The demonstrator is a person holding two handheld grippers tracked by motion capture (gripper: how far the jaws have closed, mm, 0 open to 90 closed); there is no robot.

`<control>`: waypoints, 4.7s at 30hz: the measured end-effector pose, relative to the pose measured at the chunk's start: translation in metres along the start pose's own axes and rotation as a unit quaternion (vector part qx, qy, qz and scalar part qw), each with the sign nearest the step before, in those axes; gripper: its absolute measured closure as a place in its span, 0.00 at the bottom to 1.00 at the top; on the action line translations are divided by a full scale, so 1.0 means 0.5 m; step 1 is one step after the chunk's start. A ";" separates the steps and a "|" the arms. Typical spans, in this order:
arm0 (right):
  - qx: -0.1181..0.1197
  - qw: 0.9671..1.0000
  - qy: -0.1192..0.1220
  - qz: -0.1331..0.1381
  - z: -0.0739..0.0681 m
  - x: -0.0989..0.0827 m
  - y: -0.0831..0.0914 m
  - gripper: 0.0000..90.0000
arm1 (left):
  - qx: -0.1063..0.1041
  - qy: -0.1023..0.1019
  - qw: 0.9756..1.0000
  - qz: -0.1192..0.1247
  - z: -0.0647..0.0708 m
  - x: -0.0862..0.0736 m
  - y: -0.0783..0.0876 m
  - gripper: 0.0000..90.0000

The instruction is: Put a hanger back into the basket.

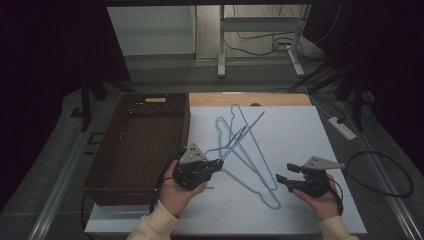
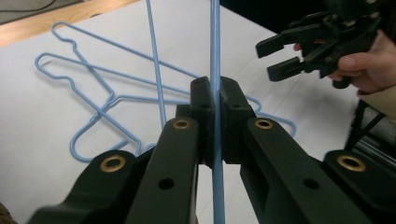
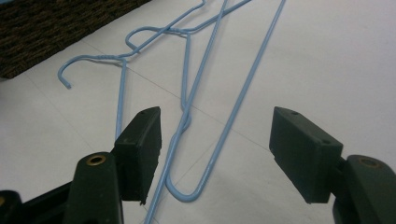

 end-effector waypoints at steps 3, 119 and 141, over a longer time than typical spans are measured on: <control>-0.003 1.000 0.001 0.000 -0.001 0.000 0.001 0.39 | -0.010 -0.001 1.000 0.006 0.004 0.006 0.016 0.95; -0.015 1.000 0.013 -0.020 0.006 -0.022 -0.003 0.38 | 0.087 0.099 0.991 0.030 -0.388 0.003 0.302 0.95; -0.014 1.000 0.012 -0.024 0.007 -0.026 -0.005 0.38 | 0.075 0.087 0.993 -0.022 -0.402 -0.011 0.276 0.95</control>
Point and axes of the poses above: each handheld gripper's, and its own axes: y roughly backward along the jaws, x roughly out of its top, z roughly to its right, the point moved 9 cm from there along -y, roughly forward along the jaws, and after that the axes turned 13 degrees about y, right-handed, at the moved point
